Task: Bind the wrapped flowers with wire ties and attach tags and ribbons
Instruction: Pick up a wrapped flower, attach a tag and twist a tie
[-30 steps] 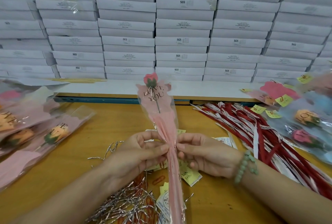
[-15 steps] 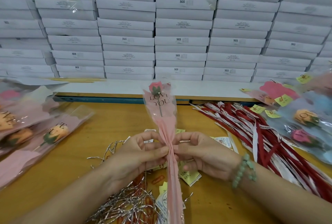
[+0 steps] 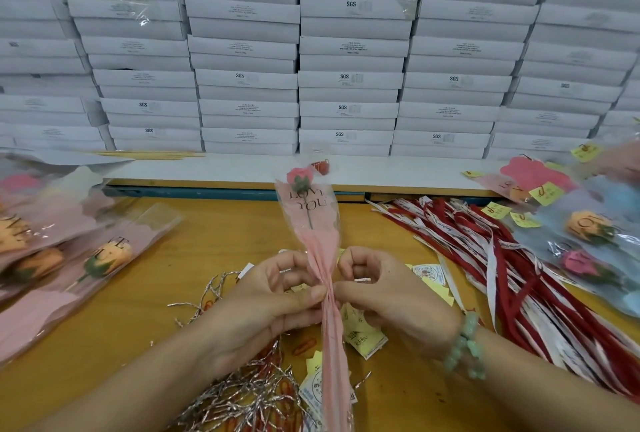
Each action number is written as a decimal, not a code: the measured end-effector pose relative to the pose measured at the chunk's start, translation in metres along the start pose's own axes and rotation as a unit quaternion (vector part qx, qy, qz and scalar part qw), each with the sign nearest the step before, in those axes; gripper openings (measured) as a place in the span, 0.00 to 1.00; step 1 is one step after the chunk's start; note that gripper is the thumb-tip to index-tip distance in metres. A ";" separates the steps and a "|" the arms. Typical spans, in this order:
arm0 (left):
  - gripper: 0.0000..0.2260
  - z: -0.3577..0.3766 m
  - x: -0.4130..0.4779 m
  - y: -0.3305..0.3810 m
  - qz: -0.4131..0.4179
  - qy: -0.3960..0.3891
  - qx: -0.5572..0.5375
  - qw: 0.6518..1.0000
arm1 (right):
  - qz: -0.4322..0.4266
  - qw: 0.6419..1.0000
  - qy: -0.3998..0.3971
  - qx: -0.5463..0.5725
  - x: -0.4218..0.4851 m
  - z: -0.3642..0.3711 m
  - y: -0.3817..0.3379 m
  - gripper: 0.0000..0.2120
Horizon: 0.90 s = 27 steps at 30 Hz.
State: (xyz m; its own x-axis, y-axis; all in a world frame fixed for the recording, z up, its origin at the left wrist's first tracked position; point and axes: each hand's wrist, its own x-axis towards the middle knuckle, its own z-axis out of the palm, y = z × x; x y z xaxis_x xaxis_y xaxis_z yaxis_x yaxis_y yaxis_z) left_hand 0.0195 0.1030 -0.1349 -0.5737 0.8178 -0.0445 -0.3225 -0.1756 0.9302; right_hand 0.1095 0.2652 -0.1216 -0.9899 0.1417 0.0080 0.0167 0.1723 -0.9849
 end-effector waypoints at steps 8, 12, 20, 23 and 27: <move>0.10 -0.004 0.003 -0.004 -0.030 -0.017 -0.033 0.999 | -0.083 0.992 0.020 -0.092 -0.001 0.001 -0.004 0.18; 0.10 -0.003 0.004 -0.005 -0.019 -0.010 -0.031 0.999 | -0.080 0.974 -0.010 -0.211 -0.002 -0.006 -0.017 0.13; 0.10 -0.009 0.007 0.003 -0.030 -0.011 -0.045 0.998 | 0.021 0.890 -0.202 -0.409 -0.024 -0.037 -0.034 0.02; 0.10 -0.010 0.008 0.003 -0.033 -0.037 -0.045 0.998 | -0.013 0.896 -0.231 -0.379 -0.036 -0.030 -0.013 0.07; 0.12 -0.012 0.008 0.001 -0.026 -0.056 -0.047 0.997 | -0.079 0.901 -0.173 -0.390 -0.046 -0.027 0.005 0.08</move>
State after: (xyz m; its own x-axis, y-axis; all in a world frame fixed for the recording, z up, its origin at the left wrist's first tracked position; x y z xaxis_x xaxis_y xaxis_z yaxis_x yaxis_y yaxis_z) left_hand 0.0052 0.1026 -0.1390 -0.4692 0.8819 -0.0459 -0.4208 -0.1776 0.8896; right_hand 0.1594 0.2858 -0.1218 -0.9711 -0.2337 -0.0491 -0.1682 0.8153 -0.5540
